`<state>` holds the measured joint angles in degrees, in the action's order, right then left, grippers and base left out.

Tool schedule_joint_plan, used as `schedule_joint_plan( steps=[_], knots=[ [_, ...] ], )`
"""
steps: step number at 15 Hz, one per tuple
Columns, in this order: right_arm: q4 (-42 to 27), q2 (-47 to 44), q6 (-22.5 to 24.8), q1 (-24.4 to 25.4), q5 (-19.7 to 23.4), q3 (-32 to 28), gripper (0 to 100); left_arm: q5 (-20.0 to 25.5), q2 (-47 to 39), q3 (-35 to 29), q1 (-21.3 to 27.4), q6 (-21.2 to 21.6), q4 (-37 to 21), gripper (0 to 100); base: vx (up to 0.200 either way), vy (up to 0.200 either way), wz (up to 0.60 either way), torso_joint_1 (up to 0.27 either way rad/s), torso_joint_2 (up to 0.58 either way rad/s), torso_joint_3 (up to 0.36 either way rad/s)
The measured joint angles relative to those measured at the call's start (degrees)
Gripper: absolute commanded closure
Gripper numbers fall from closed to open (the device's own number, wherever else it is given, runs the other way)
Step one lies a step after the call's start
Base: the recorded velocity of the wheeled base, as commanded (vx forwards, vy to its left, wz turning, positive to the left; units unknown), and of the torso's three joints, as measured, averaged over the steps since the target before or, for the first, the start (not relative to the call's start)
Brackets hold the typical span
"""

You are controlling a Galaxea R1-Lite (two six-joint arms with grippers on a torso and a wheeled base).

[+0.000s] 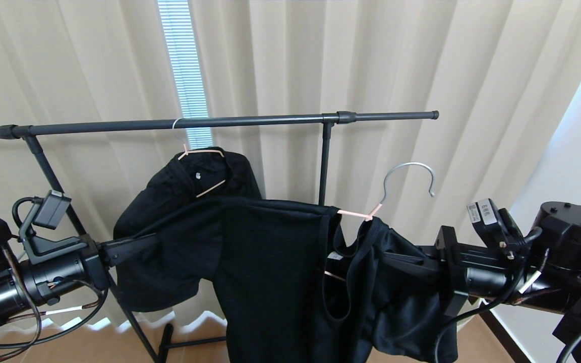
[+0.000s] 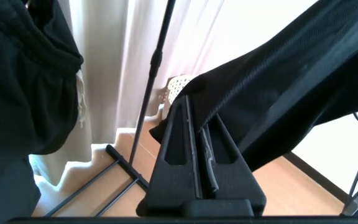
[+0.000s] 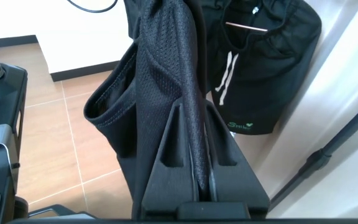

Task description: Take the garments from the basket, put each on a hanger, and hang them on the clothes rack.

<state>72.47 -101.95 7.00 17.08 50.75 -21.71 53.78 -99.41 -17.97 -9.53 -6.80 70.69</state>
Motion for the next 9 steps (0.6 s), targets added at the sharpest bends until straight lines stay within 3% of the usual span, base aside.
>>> schedule_joint_plan(
  steps=[9],
  knots=[
    [-0.02, -0.12, 0.02, -1.57, 1.01, -0.41, 100, 0.00, -2.02, 0.45, -0.57, 0.40, 2.26, 100, 0.000, 0.000, 0.00, 0.000, 0.00, 0.000]
  ],
)
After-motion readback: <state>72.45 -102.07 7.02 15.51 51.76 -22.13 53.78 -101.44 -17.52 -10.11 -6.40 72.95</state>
